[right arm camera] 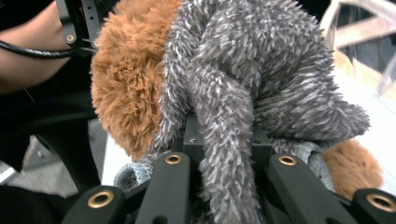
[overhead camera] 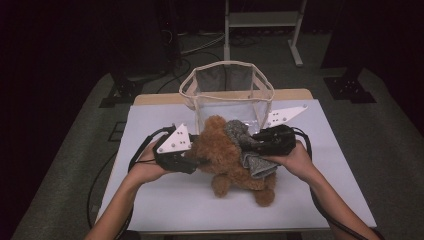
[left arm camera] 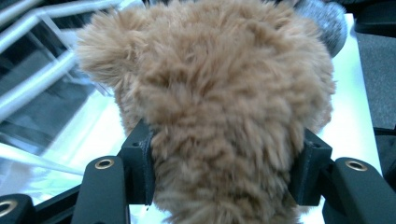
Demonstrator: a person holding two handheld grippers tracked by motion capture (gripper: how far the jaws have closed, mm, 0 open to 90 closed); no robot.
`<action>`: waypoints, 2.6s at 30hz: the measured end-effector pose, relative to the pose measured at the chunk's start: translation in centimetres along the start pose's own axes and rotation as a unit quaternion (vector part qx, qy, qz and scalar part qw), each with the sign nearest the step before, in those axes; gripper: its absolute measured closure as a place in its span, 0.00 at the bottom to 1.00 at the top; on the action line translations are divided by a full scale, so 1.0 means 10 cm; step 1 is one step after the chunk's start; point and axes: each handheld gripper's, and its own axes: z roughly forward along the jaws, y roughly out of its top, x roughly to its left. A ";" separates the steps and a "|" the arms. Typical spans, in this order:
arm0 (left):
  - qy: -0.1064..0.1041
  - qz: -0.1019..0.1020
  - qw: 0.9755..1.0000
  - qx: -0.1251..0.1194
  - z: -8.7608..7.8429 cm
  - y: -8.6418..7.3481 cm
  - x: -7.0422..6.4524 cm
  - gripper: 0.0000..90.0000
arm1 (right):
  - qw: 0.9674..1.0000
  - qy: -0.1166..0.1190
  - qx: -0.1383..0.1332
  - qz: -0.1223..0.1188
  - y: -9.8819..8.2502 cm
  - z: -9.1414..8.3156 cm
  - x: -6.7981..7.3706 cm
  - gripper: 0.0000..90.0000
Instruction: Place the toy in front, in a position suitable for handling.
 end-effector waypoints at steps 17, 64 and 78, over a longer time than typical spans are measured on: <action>-0.031 0.026 0.999 -0.018 0.27 0.09 -0.13 0.42 | 0.999 -0.024 0.043 0.005 -0.06 -0.45 -0.10 0.83; -0.022 -0.010 0.998 -0.065 0.80 0.31 -0.35 0.49 | 0.988 -0.019 0.142 -0.057 0.64 -0.55 0.06 0.84; -0.014 -0.012 0.997 -0.071 0.76 0.32 -0.36 0.49 | 0.981 -0.037 0.168 -0.086 0.86 -0.56 0.13 0.84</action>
